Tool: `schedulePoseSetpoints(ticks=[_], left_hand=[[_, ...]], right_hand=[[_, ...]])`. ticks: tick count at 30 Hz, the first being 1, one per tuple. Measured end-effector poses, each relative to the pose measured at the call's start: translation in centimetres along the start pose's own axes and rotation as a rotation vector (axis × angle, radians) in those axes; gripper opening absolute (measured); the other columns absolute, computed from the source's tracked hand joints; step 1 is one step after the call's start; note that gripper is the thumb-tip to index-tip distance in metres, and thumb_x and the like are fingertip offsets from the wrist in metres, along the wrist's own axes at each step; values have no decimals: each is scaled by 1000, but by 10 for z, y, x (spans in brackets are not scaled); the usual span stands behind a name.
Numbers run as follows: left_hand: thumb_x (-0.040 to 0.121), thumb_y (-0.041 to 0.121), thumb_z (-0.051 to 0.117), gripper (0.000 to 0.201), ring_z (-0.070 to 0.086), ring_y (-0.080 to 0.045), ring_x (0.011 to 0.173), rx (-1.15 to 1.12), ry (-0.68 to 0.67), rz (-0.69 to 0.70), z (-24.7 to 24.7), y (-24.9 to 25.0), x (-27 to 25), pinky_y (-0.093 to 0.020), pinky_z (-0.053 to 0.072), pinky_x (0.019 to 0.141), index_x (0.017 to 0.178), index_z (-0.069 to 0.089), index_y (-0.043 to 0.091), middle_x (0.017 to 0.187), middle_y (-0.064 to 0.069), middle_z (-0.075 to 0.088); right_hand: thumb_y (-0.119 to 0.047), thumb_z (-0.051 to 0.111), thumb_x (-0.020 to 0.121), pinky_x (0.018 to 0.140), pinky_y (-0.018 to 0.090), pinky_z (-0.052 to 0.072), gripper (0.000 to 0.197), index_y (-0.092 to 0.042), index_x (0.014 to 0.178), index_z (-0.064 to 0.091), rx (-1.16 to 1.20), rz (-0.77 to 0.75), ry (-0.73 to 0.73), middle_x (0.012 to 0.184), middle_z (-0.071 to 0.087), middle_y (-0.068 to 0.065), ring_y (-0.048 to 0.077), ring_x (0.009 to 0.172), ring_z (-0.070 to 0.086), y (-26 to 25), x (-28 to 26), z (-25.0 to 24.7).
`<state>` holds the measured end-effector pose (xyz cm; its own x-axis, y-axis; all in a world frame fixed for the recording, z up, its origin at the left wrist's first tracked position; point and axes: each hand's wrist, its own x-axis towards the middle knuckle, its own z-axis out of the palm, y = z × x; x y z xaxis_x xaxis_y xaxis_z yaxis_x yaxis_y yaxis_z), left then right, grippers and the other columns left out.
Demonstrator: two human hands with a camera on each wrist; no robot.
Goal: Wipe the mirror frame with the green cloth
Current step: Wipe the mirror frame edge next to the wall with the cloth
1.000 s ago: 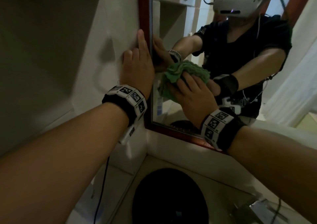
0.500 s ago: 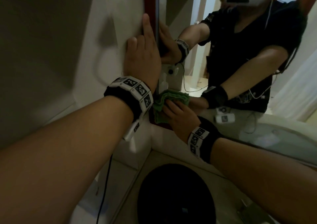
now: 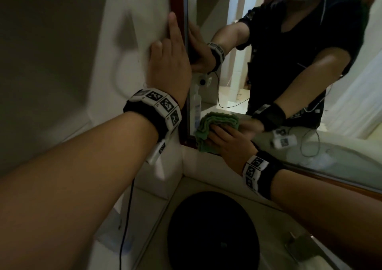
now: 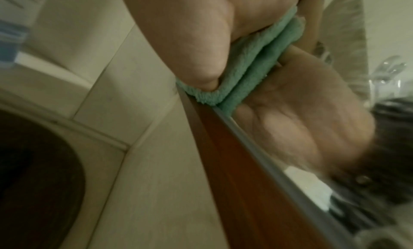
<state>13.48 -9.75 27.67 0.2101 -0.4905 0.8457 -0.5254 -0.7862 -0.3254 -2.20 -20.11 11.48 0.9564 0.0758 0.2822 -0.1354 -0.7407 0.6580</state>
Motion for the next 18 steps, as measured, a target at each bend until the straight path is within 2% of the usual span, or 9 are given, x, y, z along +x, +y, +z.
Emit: schedulePoseSetpoints(ticks=[3, 5, 7, 9, 12, 15, 18], left_hand=[[91, 25, 42, 50, 56, -20, 83, -1, -5, 1, -1, 0, -1, -30, 41, 80, 136, 47, 2, 146, -12, 42], [92, 24, 41, 51, 56, -19, 84, -4, -8, 11, 0, 0, -2, -28, 43, 80, 137, 46, 2, 147, -11, 41], [92, 25, 41, 51, 56, -19, 83, -2, -7, 23, 1, 0, -2, -29, 43, 80, 137, 46, 3, 146, -11, 41], [92, 24, 40, 51, 57, -19, 85, -10, -6, 33, 2, 0, -2, -29, 44, 81, 138, 44, 2, 147, -11, 40], [94, 23, 38, 52, 56, -19, 87, -40, -2, 46, 3, 1, -2, -29, 43, 83, 141, 40, 1, 149, -12, 37], [92, 24, 41, 49, 57, -19, 85, -45, -1, 49, 2, 0, -1, -27, 43, 82, 136, 47, 3, 148, -11, 40], [89, 21, 35, 49, 58, -18, 86, -108, -44, 47, -5, -3, -2, -29, 41, 83, 133, 53, 8, 145, -8, 44]], right_hand=[[-28, 77, 60, 104, 40, 40, 61, -24, 121, 68, 7, 4, -55, 127, 65, -3, 22, 121, 59, 6, -13, 1], [-27, 78, 58, 101, 40, 44, 63, -23, 121, 68, 19, 8, -80, 126, 65, -3, 22, 120, 60, 5, -13, 1], [-27, 71, 63, 101, 40, 42, 60, -24, 122, 67, -1, 17, -79, 127, 64, -4, 21, 120, 59, 4, -7, -1], [-26, 61, 67, 102, 39, 33, 56, -23, 122, 67, -15, 33, -57, 126, 65, -3, 22, 119, 60, 0, 1, -4], [-24, 55, 74, 102, 40, 28, 51, -22, 123, 66, 1, 70, -38, 127, 64, 0, 25, 121, 58, -10, 14, -7], [-23, 49, 80, 105, 42, 26, 51, -21, 129, 61, 18, 64, -49, 132, 60, 2, 27, 125, 54, -13, 23, -5], [-20, 34, 87, 106, 43, 26, 50, -19, 129, 61, 50, 47, -56, 132, 60, 3, 28, 125, 54, -14, 27, -4]])
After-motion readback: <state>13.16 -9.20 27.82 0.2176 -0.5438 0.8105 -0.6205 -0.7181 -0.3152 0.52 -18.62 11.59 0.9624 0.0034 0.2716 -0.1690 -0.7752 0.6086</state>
